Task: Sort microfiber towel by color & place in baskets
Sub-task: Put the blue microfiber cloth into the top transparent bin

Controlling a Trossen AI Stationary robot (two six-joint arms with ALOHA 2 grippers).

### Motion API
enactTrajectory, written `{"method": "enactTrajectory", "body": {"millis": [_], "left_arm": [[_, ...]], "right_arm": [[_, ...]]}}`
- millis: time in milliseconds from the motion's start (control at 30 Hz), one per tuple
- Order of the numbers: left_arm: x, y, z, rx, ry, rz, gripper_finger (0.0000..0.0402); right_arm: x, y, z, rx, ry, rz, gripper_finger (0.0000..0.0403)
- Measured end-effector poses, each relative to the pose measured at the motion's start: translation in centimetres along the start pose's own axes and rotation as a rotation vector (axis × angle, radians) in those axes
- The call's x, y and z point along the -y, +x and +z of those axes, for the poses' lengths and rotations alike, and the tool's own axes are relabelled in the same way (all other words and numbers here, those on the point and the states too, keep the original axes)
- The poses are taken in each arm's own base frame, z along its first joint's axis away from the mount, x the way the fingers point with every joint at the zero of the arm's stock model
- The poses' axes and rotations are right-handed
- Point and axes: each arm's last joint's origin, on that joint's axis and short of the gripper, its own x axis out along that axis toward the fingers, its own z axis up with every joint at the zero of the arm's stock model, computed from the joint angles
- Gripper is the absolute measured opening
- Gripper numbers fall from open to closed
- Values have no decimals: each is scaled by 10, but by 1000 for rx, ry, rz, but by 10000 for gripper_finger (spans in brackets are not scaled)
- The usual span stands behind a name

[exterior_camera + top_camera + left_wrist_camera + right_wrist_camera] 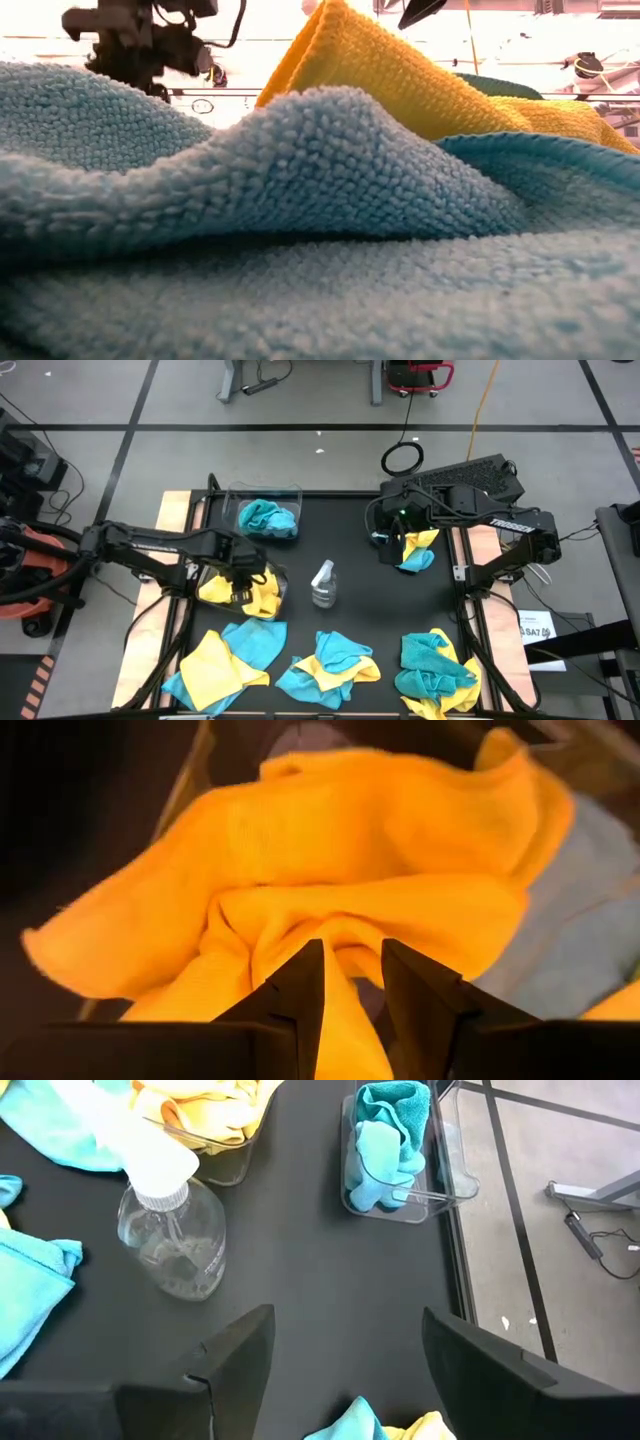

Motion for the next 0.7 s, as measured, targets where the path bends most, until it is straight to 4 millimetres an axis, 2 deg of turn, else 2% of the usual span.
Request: {"method": "enactTrajectory", "body": {"millis": [333, 700], "left_arm": [[8, -41, -6, 171, 71, -50, 111], [38, -72, -4, 562, 339, -185, 112]], "right_arm": [[0, 0, -2, -21, -2, 5, 247], [-3, -1, -11, -108, 29, 65, 247]]}}
